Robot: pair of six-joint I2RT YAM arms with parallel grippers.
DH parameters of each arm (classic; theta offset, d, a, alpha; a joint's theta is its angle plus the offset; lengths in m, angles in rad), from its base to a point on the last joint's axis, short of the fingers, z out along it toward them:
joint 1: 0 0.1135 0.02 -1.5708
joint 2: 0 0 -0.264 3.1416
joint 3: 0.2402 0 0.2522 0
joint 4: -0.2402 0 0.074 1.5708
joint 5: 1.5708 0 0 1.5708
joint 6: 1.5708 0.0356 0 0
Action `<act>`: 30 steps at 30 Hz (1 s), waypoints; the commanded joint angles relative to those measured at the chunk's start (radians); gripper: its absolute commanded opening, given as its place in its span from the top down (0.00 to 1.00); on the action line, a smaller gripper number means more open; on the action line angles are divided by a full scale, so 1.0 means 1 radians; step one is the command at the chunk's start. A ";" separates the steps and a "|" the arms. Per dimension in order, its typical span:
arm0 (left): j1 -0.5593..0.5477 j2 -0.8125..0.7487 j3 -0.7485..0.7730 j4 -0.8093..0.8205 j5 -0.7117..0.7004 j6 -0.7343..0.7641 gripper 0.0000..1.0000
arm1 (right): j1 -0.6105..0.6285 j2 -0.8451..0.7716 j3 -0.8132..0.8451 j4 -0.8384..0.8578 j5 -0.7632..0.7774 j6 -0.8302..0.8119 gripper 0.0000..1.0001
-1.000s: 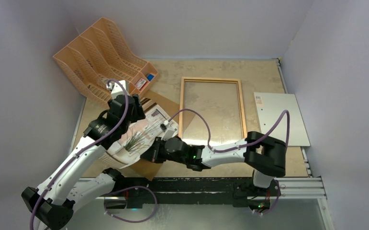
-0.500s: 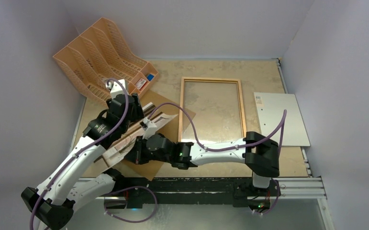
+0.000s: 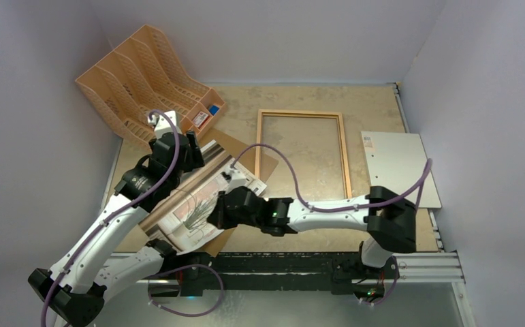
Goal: Put the photo into the frame
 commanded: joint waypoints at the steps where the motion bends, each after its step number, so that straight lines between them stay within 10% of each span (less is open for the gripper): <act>1: 0.002 -0.006 -0.003 0.031 0.039 0.003 0.35 | -0.077 -0.124 -0.146 -0.029 0.021 0.026 1.00; 6: 0.002 -0.001 -0.017 0.049 0.054 -0.004 0.35 | -0.108 -0.142 -0.257 -0.062 0.023 0.140 0.55; 9: 0.002 0.004 -0.014 0.046 0.055 -0.002 0.35 | -0.137 -0.148 -0.288 -0.094 0.059 0.194 0.45; 30: 0.002 0.005 -0.042 0.065 0.074 -0.007 0.35 | -0.188 -0.008 -0.226 -0.096 0.157 0.317 0.45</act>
